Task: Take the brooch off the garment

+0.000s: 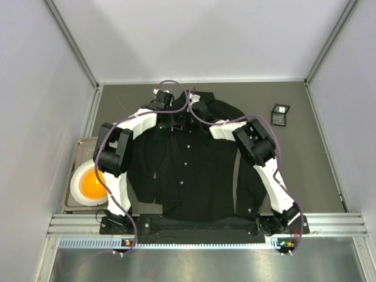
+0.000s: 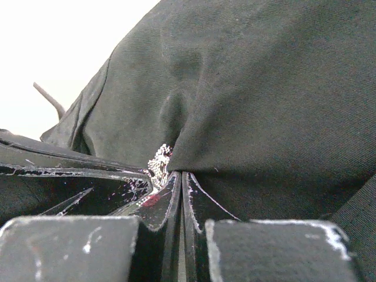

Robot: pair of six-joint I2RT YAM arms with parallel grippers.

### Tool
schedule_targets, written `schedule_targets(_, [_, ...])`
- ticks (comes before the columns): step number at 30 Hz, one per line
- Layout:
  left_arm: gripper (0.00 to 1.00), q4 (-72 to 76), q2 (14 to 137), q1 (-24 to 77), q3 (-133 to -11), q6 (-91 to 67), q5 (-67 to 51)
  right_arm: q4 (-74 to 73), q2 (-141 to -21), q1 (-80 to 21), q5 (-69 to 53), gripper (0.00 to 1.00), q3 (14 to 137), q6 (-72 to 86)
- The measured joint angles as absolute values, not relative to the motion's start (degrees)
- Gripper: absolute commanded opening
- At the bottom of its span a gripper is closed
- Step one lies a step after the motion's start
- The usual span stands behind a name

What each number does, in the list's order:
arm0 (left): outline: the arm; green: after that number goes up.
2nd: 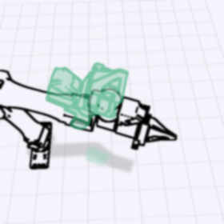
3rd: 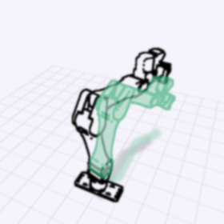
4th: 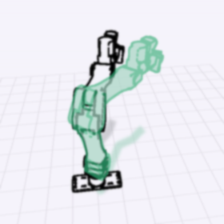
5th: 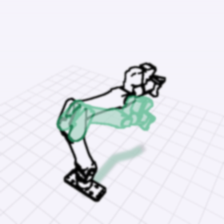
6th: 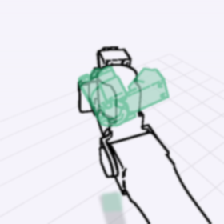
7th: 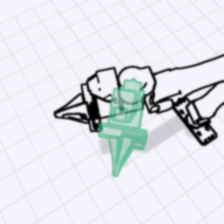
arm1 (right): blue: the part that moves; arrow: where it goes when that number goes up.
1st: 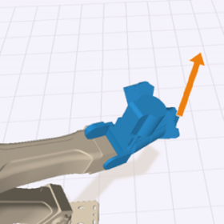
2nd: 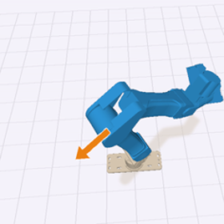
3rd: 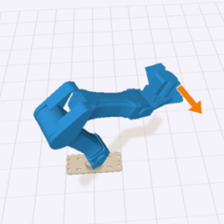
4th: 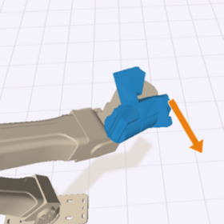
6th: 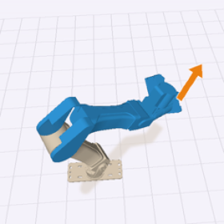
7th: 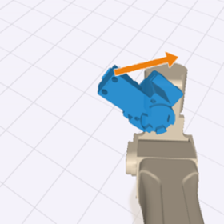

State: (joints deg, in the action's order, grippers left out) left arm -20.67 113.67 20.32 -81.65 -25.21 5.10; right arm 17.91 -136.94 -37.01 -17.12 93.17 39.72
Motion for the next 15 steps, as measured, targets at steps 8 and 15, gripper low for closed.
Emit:
schedule_targets(8, [0.0,-23.16,114.69,20.32,-83.81,-25.47,5.1,18.92,-136.49,-37.43,-16.05,0.01,92.47,36.86])
schedule_targets(15, [0.0,-24.67,115.07,20.32,-84.79,-25.43,4.91,24.38,-136.09,-37.45,-16.91,0.01,89.43,34.61])
